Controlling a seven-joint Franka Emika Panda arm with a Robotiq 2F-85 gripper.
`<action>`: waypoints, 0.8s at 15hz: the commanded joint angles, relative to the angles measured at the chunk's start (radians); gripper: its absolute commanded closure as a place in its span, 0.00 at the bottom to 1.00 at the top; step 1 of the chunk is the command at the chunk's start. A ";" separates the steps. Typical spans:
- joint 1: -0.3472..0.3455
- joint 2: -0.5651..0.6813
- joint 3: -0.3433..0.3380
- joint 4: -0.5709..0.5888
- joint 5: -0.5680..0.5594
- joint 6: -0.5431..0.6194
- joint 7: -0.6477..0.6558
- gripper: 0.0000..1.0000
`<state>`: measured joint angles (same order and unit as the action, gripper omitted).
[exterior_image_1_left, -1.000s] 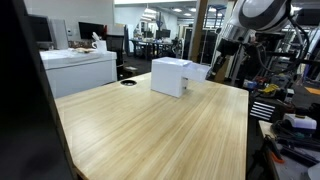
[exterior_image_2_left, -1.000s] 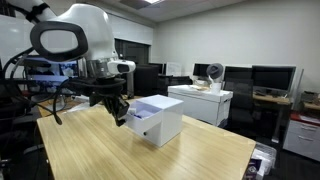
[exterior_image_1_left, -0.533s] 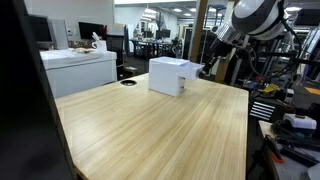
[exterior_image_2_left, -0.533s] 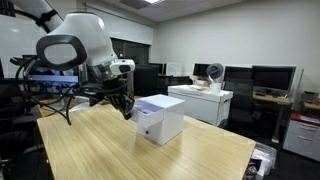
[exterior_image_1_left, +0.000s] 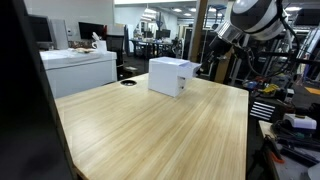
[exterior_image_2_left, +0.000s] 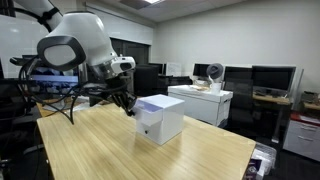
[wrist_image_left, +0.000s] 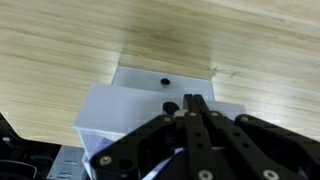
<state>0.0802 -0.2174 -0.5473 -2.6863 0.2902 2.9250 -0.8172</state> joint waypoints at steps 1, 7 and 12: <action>0.044 -0.004 -0.048 0.000 0.044 0.061 -0.063 0.95; 0.136 0.014 -0.132 0.015 0.052 0.097 -0.054 0.95; 0.227 0.022 -0.209 0.029 0.060 0.116 -0.057 0.94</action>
<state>0.2521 -0.2112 -0.7156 -2.6705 0.3053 3.0035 -0.8225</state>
